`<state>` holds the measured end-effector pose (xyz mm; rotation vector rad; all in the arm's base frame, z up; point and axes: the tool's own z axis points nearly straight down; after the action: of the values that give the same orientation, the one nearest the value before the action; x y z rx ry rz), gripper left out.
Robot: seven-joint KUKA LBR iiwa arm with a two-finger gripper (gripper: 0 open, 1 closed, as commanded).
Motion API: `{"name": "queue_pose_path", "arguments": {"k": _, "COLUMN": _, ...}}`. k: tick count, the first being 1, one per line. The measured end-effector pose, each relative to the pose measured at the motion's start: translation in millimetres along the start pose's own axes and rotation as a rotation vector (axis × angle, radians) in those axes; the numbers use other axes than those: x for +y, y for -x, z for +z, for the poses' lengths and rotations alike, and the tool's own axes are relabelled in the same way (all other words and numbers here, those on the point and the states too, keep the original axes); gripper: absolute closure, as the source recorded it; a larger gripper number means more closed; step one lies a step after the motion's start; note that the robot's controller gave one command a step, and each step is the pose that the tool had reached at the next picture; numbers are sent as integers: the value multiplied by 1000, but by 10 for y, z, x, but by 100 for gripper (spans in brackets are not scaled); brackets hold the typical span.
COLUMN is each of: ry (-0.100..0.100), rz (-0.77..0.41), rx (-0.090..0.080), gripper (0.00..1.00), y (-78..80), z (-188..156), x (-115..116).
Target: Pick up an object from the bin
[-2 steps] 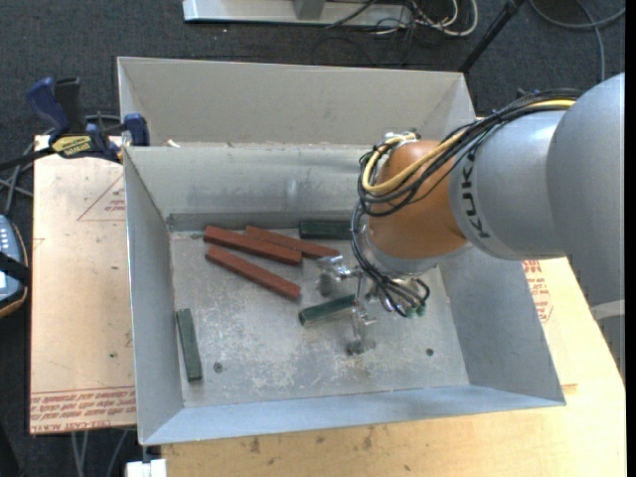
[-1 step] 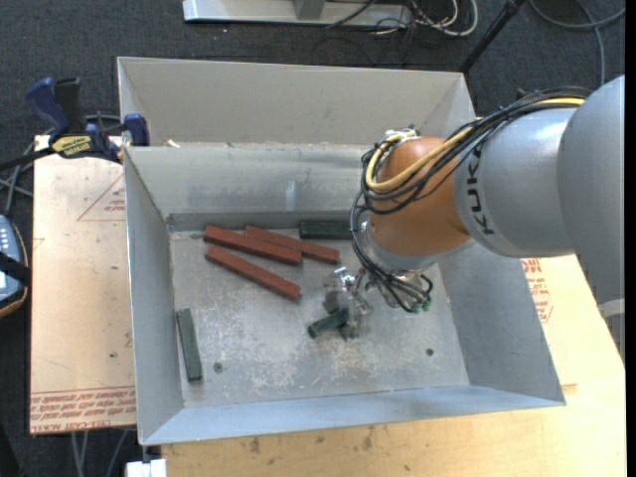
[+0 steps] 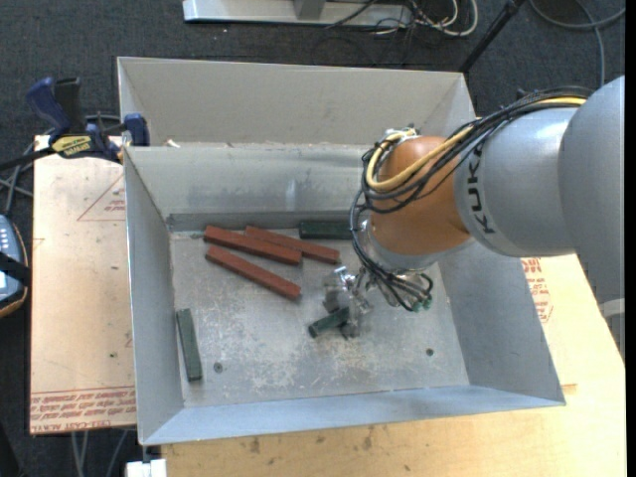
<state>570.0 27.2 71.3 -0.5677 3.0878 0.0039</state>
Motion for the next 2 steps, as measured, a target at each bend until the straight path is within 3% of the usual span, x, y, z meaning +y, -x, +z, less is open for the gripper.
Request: {"name": "queue_pose_path", "arguments": {"k": 2, "ry": 0, "rz": -18, "rx": 0, "gripper": 100, "y": 8, "z": -30, "x": -9}}
